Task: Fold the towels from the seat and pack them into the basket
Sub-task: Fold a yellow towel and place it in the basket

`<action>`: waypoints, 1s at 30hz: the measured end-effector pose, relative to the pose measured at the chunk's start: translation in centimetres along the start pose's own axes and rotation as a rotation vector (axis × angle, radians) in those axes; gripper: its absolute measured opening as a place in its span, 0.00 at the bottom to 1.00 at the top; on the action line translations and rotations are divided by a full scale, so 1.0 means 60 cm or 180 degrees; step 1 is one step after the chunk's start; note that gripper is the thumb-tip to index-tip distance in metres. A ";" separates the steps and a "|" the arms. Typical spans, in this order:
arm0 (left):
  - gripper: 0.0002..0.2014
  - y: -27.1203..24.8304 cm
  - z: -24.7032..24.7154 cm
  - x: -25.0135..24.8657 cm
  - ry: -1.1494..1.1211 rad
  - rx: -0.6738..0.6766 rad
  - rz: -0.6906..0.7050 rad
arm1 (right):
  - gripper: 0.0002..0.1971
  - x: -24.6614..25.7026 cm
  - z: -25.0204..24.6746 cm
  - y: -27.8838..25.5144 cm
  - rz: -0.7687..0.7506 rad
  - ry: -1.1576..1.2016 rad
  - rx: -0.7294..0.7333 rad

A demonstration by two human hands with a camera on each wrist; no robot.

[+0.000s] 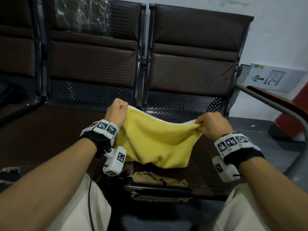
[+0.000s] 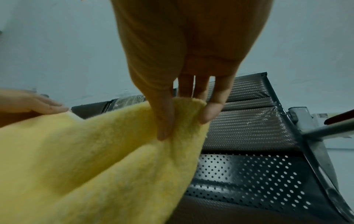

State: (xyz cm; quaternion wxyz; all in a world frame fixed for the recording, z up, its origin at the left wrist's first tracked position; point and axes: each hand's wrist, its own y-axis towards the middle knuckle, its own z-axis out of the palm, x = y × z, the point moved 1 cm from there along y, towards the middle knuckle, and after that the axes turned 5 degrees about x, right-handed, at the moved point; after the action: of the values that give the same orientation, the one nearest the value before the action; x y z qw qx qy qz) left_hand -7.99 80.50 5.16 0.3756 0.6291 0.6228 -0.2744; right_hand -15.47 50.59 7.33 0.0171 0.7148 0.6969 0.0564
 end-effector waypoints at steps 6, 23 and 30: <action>0.07 0.019 0.006 0.024 0.0192 -0.0561 0.0259 | 0.11 -0.018 0.002 0.004 -0.0332 -0.0286 -0.0247; 0.08 0.019 -0.006 0.033 0.0077 -0.0939 -0.0071 | 0.08 -0.058 0.023 0.001 0.0263 0.2504 -0.0675; 0.08 0.010 -0.022 0.032 -0.0018 -0.0996 -0.0086 | 0.04 -0.043 0.038 0.009 0.0791 0.3856 -0.0607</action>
State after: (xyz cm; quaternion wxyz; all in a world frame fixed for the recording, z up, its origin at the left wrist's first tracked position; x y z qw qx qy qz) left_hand -7.40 82.75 4.42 0.4671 0.5536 0.6653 -0.1807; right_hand -14.73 48.16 4.99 -0.3240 0.6269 0.4864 0.5152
